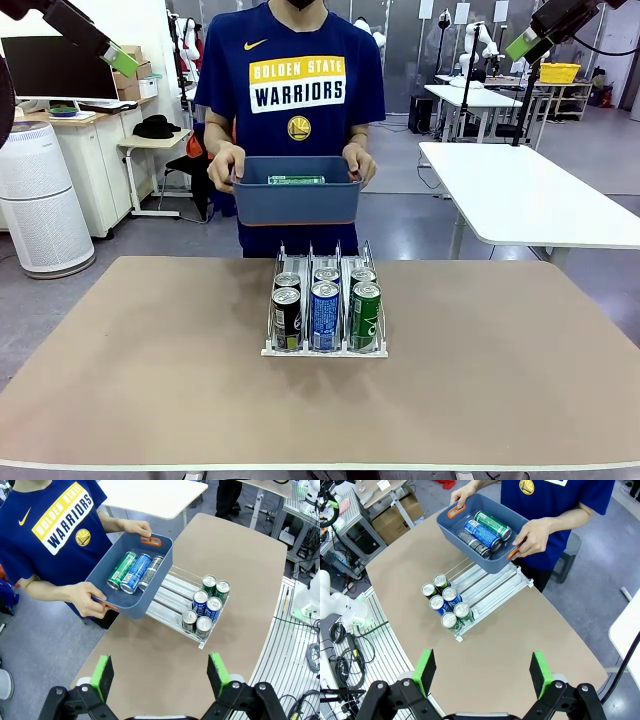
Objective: Fill the beverage cans into the dispenser.
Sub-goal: Pick up the Sprite handed by the human.
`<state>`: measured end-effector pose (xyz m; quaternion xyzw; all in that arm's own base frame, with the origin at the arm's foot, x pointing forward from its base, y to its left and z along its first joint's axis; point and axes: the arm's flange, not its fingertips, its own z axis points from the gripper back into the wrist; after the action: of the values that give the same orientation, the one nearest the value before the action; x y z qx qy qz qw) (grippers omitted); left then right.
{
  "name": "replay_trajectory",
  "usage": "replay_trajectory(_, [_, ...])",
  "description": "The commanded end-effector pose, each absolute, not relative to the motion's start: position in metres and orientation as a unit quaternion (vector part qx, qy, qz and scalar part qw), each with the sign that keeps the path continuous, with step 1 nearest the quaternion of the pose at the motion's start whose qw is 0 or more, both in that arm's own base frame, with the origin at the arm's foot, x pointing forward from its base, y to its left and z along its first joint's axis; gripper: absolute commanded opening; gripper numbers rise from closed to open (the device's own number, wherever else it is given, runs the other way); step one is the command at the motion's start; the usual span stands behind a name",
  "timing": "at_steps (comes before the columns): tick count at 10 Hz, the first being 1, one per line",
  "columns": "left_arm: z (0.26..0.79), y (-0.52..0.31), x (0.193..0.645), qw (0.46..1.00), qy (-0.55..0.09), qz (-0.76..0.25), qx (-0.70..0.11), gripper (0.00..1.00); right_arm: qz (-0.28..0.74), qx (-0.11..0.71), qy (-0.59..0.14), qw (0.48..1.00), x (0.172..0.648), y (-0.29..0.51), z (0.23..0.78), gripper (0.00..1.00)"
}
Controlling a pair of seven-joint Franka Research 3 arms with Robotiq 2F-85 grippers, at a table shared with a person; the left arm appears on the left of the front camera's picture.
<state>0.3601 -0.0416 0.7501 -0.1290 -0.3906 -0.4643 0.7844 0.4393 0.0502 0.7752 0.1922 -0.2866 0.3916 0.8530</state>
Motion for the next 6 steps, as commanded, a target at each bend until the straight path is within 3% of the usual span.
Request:
replay_trajectory(1, [0.7480, -0.0397, 0.3605, 0.785, -0.389, -0.463, -0.130, 1.00, 0.388, 0.196, -0.287, 0.854, 0.4377, 0.0507, 0.7764, 1.00])
replay_trajectory(6, [0.7480, -0.0397, 0.3605, 0.785, -0.389, -0.463, -0.130, 1.00, 0.388, 0.196, -0.287, 0.854, 0.4377, 0.0507, 0.7764, 1.00])
